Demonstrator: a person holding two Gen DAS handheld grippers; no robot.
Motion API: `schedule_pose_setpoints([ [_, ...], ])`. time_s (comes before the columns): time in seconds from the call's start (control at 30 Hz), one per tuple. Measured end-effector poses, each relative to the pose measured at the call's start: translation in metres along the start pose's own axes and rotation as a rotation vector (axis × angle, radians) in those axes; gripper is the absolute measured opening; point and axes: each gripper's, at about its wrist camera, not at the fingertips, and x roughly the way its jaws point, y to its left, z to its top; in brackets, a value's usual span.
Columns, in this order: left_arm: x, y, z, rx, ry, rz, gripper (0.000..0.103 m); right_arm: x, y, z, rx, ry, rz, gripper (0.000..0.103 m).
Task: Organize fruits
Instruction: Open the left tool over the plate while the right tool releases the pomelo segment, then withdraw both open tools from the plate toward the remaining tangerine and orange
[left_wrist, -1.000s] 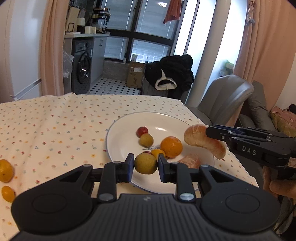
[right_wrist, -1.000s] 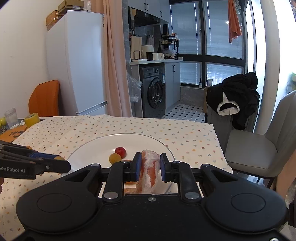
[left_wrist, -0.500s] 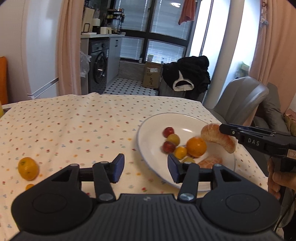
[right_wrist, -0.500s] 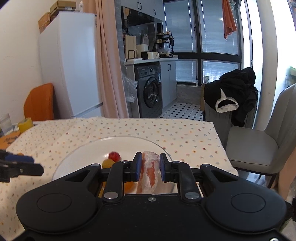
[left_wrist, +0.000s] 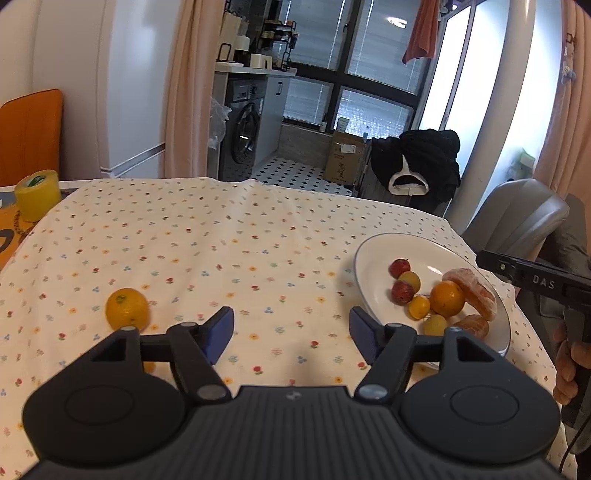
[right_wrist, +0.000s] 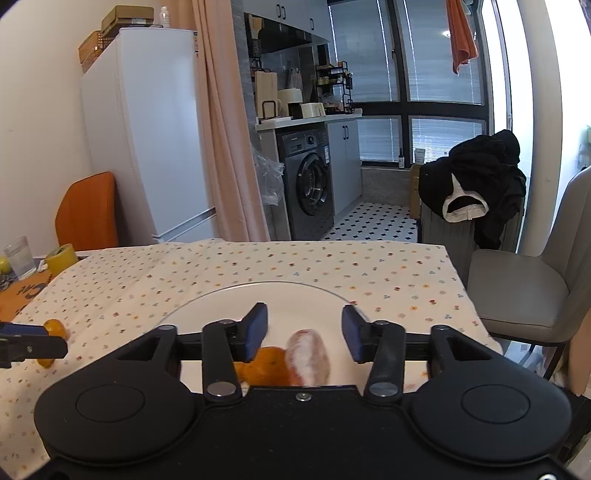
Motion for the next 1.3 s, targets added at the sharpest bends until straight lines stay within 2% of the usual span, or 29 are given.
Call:
schedule_pose_setpoints([
  [0.1,-0.006,0.008,-0.001,-0.001,-0.009,0.015,0.070,-0.004,0.013,0.001,-0.017,-0.001,0.028,0.053],
  [0.17,-0.009,0.014,-0.002,-0.006,-0.014,0.027,0.073,-0.006,0.023,0.002,-0.032,-0.004,0.048,0.060],
  [0.53,-0.029,0.046,-0.005,-0.063,-0.041,0.079,0.075,-0.007,0.065,0.002,-0.077,0.029,0.150,0.069],
  [0.93,-0.044,0.076,-0.012,-0.111,-0.057,0.107,0.076,-0.006,0.105,0.002,-0.120,0.054,0.214,0.080],
  [1.3,-0.036,0.085,-0.020,-0.128,-0.041,0.115,0.072,-0.002,0.125,-0.005,-0.134,0.075,0.270,0.080],
])
